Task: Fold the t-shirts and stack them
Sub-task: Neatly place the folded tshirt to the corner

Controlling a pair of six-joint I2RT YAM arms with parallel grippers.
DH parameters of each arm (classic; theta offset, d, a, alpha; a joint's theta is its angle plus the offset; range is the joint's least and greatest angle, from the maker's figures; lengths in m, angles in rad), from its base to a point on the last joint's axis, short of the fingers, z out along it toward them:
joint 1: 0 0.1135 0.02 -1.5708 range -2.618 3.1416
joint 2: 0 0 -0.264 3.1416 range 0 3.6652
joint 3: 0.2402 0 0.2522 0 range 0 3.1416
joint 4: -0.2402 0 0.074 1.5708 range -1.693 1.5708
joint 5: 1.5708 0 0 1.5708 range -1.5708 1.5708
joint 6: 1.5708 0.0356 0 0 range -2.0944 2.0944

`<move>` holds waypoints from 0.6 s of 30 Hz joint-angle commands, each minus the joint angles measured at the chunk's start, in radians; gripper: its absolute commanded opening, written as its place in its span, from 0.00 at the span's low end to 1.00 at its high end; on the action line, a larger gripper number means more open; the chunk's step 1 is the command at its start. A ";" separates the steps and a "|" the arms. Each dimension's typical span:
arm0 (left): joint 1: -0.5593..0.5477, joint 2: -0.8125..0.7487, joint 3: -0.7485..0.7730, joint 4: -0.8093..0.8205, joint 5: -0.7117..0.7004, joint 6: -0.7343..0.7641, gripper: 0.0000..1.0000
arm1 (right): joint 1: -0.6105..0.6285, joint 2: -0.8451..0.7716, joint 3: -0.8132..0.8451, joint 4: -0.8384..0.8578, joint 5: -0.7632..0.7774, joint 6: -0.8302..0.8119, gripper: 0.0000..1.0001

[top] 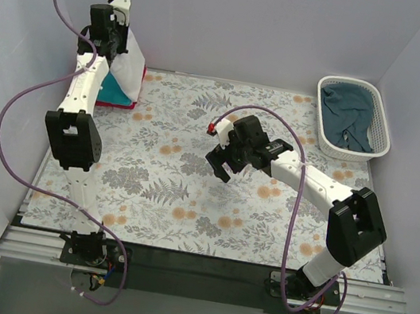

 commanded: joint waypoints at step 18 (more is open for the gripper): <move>0.104 0.104 0.064 0.060 0.030 0.154 0.00 | -0.003 0.042 0.045 -0.017 -0.024 0.017 0.98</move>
